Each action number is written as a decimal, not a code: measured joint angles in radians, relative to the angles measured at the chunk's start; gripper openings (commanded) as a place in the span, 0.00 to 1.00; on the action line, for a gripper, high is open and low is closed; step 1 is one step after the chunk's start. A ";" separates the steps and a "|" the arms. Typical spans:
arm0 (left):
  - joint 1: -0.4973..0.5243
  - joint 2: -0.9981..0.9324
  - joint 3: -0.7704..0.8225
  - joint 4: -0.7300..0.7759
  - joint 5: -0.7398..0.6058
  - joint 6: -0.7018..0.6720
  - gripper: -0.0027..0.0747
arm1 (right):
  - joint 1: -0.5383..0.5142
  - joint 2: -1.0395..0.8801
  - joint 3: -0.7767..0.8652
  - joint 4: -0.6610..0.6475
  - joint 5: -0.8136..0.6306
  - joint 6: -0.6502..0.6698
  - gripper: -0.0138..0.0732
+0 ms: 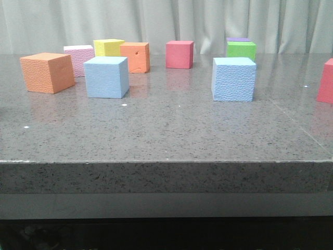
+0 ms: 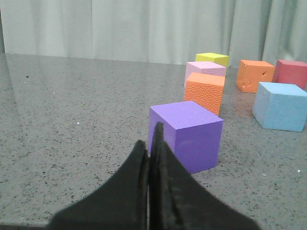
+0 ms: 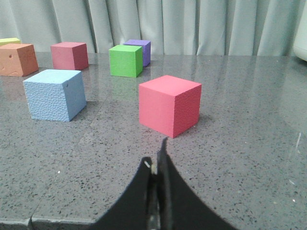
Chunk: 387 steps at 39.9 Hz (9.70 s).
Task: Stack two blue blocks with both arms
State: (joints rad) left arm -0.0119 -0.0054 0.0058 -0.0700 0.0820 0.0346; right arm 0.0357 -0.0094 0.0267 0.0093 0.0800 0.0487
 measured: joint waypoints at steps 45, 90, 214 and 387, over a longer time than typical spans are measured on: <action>0.000 0.000 -0.047 -0.019 0.032 0.000 0.01 | 0.000 0.000 -0.048 0.039 0.045 0.000 0.08; 0.000 0.576 -0.754 -0.018 0.578 0.000 0.72 | 0.000 0.621 -0.678 0.013 0.522 -0.041 0.67; -0.252 0.576 -0.754 0.009 0.568 0.000 0.67 | 0.471 1.712 -1.430 -0.326 0.591 0.413 0.56; -0.252 0.576 -0.754 0.033 0.568 0.000 0.67 | 0.356 1.266 -1.446 0.054 1.016 -0.125 0.68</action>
State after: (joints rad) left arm -0.2636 0.5708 -0.7482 -0.0372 0.6497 0.0346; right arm 0.3915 1.2569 -1.4193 0.0629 1.0959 -0.0759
